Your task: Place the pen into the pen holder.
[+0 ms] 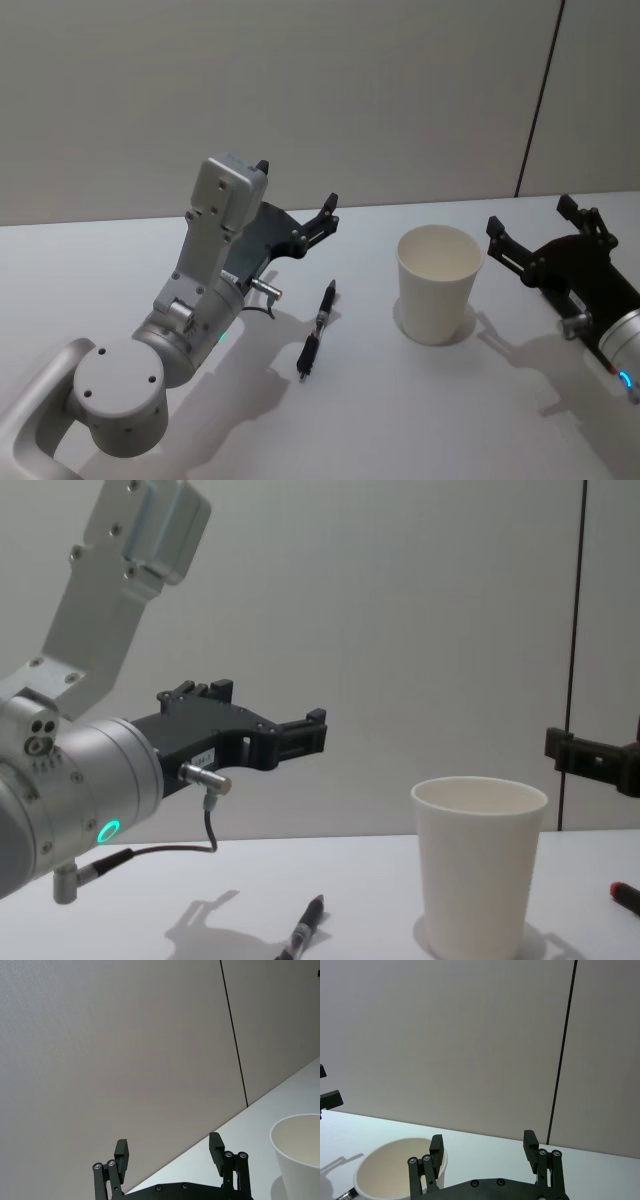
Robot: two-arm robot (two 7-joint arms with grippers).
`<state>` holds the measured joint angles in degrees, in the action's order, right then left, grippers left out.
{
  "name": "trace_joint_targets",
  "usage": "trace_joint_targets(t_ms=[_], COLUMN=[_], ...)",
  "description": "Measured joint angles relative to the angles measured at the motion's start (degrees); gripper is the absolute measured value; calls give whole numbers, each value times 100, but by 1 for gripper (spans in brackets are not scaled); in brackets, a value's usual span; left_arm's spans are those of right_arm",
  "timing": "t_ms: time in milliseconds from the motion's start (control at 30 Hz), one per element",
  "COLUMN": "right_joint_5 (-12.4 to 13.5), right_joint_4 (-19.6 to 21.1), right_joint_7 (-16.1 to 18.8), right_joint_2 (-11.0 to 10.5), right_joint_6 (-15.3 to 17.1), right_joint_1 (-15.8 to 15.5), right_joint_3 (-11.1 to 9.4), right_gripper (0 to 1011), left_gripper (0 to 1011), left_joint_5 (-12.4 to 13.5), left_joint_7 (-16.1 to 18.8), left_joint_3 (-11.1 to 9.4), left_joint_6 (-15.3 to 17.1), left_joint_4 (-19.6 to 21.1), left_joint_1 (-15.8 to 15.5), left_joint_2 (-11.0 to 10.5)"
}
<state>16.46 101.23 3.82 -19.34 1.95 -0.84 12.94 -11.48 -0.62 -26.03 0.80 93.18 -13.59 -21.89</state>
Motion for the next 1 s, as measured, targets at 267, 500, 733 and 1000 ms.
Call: trace_joint_targets(t_ms=[267, 500, 733, 1000], right_joint_5=[0, 0, 0, 0], right_joint_4=[0, 0, 0, 0], right_joint_7=[0, 0, 0, 0], right_joint_2=[0, 0, 0, 0], right_joint_6=[0, 0, 0, 0], right_joint_1=[0, 0, 0, 0], right_joint_3=[0, 0, 0, 0], right_gripper=[1001, 1001, 1001, 1001], left_gripper=[1001, 1001, 1001, 1001], left_joint_5=[0, 0, 0, 0], left_joint_7=[0, 0, 0, 0], left_joint_3=[0, 0, 0, 0], left_joint_6=[0, 0, 0, 0], left_joint_4=[0, 0, 0, 0], left_joint_1=[0, 0, 0, 0], left_joint_2=[0, 0, 0, 0])
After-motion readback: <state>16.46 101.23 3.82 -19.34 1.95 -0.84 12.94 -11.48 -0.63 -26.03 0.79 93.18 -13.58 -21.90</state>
